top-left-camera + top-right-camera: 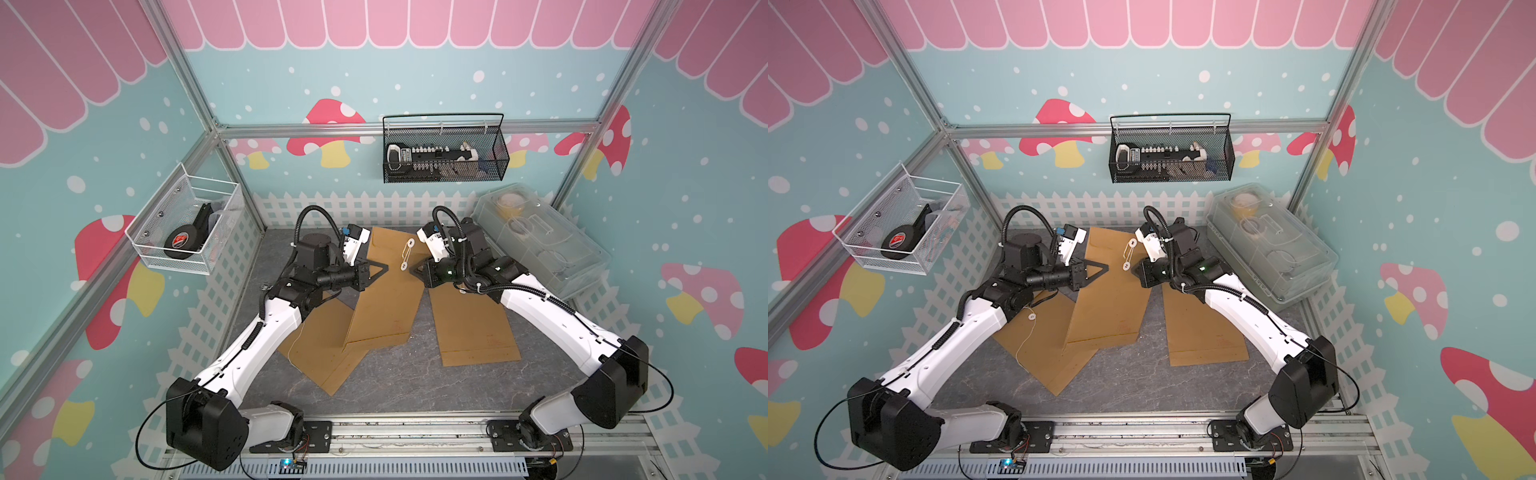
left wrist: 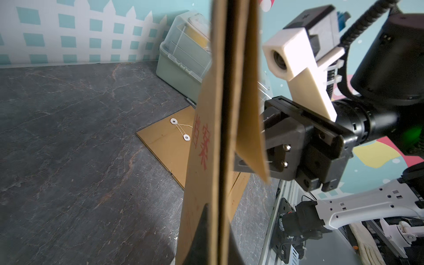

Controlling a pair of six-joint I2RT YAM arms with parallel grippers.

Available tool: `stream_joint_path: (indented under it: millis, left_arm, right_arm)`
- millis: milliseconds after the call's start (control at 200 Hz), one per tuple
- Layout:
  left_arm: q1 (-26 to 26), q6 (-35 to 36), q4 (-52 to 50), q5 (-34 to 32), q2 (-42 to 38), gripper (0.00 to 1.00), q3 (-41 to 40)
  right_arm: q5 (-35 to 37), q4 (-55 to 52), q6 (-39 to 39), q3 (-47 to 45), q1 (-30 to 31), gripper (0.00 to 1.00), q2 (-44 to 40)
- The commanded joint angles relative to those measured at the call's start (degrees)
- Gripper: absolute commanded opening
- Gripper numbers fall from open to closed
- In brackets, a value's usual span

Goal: Close the mouth of the file bag
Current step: Close the file bag, then place the file bag at the center of the board.

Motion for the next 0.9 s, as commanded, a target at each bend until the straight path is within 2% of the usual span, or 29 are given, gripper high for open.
stream_joint_path:
  millis: [0,85,245,310,395,500,635,891]
  left_arm:
    - [0.2,-3.2,5.0,-1.8,-1.2,0.00,-2.3]
    - [0.2,-7.1,7.8,-5.0,-1.3,0.00,-3.9]
    - [0.5,-15.6,11.8,-8.7,0.5,0.00,-6.5]
    - [1.0,-16.2,9.6,-9.3,1.7,0.00,-6.2]
    - [2.1,-14.2,0.7,-7.7,5.8,0.00,-3.3]
    - [5.0,-15.2,-2.7,-5.1,9.4,0.00,-4.9]
    - [5.7,-13.8,-1.4,-8.0,12.0,0.00,-6.8]
    - [4.7,-13.6,3.2,-10.7,22.9,0.00,-3.9]
  right_arm:
    - [2.0,2.9,4.1,-0.7,-0.6,0.25,-3.1]
    - [3.2,5.1,8.5,-1.6,-0.6,0.31,-3.4]
    - [12.3,1.6,10.7,-3.4,-2.7,0.40,-3.0]
    - [15.8,-2.4,10.7,-3.5,-3.7,0.41,-1.8]
    - [19.7,-6.9,12.3,-5.2,-3.6,0.42,0.3]
    - [18.8,-4.7,18.2,-11.3,-3.6,0.42,2.3]
    - [18.2,-1.2,20.8,-14.9,-3.5,0.42,5.0]
    - [14.0,-0.4,19.0,-10.2,-0.9,0.42,11.2]
